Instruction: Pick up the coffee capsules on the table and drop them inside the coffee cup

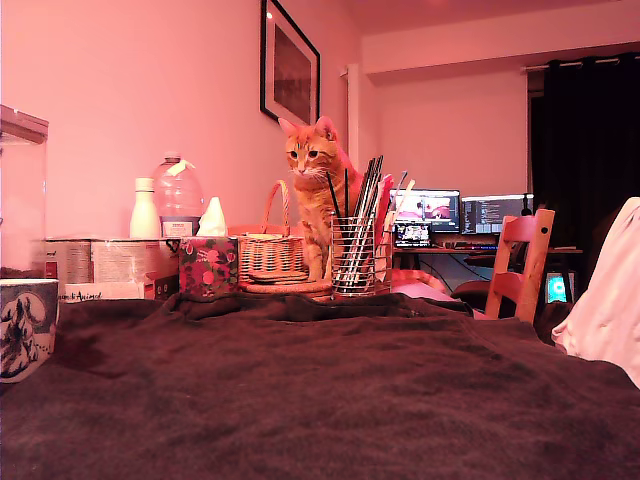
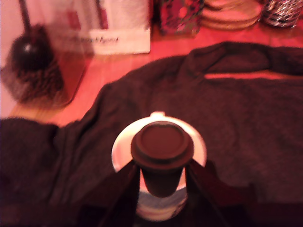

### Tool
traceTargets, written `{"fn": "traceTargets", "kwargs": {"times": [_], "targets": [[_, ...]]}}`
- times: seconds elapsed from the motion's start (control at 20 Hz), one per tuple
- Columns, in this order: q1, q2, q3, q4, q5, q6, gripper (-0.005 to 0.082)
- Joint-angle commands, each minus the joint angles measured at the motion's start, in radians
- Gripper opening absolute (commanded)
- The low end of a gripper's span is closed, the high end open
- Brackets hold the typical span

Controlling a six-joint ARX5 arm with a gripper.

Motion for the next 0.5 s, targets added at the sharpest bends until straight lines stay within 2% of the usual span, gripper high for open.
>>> {"fn": "traceTargets", "kwargs": {"times": [0.0, 0.25, 0.45], "targets": [[0.022, 0.013, 0.023, -0.008, 0.032, 0.004, 0.0211], [0.074, 0.102, 0.094, -0.052, 0.124, 0.009, 0.0211], [0.078, 0.193, 0.171, -0.103, 0.15, 0.023, 0.0211]]}}
